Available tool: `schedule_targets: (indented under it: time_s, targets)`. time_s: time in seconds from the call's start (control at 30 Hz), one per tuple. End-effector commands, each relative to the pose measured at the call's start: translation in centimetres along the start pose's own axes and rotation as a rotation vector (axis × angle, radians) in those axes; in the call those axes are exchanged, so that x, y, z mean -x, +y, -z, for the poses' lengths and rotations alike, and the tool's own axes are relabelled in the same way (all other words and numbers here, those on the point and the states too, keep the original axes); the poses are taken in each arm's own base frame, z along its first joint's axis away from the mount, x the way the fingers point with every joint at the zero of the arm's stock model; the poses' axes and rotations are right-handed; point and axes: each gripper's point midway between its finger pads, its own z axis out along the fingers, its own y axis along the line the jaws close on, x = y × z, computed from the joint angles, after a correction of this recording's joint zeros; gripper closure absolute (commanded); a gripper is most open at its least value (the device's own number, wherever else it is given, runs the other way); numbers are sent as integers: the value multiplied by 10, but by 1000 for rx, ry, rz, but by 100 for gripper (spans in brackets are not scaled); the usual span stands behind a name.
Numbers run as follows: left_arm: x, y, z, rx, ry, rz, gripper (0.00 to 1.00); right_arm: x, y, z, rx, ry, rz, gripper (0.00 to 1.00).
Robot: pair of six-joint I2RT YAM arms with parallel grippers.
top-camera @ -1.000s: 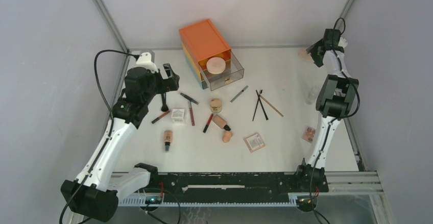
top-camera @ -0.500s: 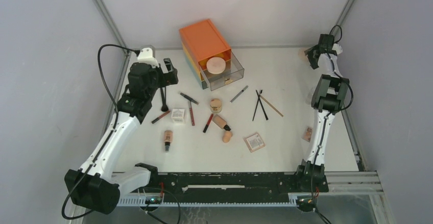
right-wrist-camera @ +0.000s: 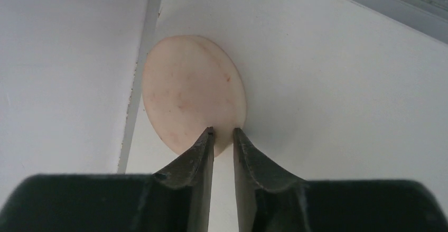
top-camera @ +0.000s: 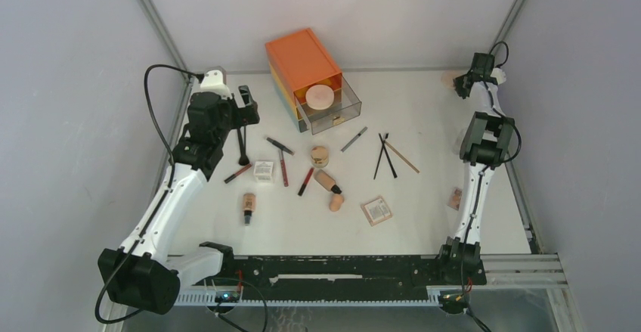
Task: Organize the makeup
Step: Pick up the makeup tool from the corner of the board, then place the makeup tool in the drawer.
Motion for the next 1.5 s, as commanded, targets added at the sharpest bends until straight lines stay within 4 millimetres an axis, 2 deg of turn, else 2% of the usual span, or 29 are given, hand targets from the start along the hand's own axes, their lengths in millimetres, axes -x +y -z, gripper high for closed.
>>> schedule_targets:
  time_s: [0.0,0.17,0.33,0.43,0.5,0.73,0.87,0.97,1.0,1.1,1.2,1.33,1.47]
  targets:
    - [28,-3,6,-19,-72,-13,0,7,13,-4,50,-6,-18,76]
    - [29,-3,8,-22,-75,-12,0,5,18,5,66,13,-11,100]
    - [32,-10,11,-64,-72,-15,0,-4,45,45,158,42,39,100]
    - [31,-17,14,-98,-67,0,0,-12,64,87,227,44,84,100]
    - [30,-19,18,-114,-58,18,0,-25,71,117,276,64,108,100]
    - [24,-25,35,-154,-29,50,0,-79,79,227,441,144,190,100]
    - [9,-17,41,-119,12,71,0,-115,90,288,533,183,293,100]
    - [-2,-16,44,-114,47,91,0,-136,107,335,620,179,368,100]
    - [-5,-16,44,-111,54,98,0,-149,115,351,657,191,397,100]
    - [-17,-6,42,-50,88,119,0,-175,131,389,743,215,461,100]
    - [-34,7,41,27,160,123,0,-206,145,411,782,269,532,100]
    - [-44,14,42,70,200,135,0,-243,154,422,783,316,623,100]
    - [-47,16,46,83,207,144,0,-269,148,427,774,368,664,100]
